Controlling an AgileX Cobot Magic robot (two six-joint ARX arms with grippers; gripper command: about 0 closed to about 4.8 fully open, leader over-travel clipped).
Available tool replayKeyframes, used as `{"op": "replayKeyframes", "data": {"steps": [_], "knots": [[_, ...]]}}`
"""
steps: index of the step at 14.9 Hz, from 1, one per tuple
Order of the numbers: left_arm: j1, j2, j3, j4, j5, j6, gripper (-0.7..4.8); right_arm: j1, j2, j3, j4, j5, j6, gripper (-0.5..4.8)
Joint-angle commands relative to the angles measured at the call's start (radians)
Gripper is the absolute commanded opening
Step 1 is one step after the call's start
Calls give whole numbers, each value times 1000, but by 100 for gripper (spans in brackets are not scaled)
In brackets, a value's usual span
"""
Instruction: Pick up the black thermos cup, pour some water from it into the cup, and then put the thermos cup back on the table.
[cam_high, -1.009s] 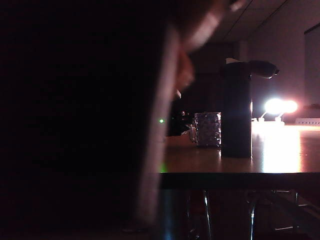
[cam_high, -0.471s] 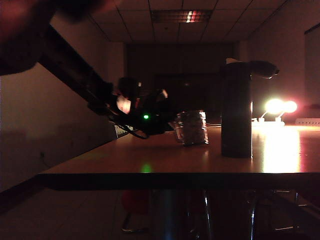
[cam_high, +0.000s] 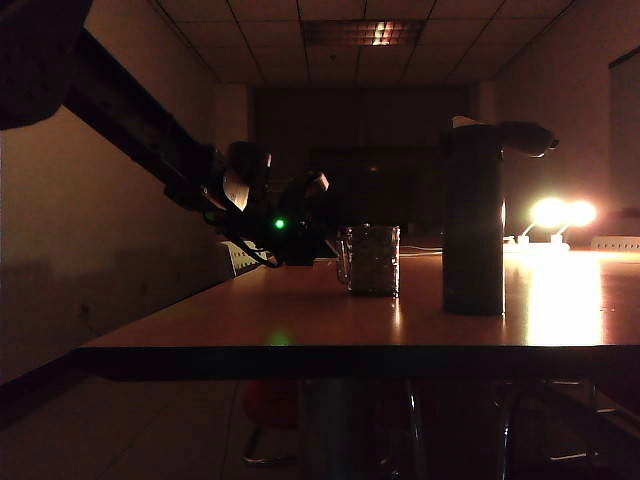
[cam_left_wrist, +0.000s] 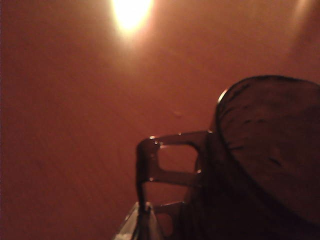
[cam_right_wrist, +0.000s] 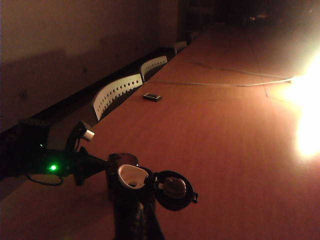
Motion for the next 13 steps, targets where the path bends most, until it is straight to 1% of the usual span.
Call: {"op": "replayKeyframes", "data": {"steps": [1,2,5,10,13], "knots": [[1,-24,3,-77,13,60,-6,-1,1,4,26,-7,-3,-1],[1,-31,3,-101,14,60,-6,-1,0,4,26,-7,-3,-1],[1,-69,3,-227,16,71,-6,0,1,4,26,-7,-3,-1],[1,-91,3,-469,30,153,-6,-1,0,4,26,-24,-2,-1],[2,-113,3,-533,29,166,-6,-1,0,4,27,-25,-2,-1]]}}
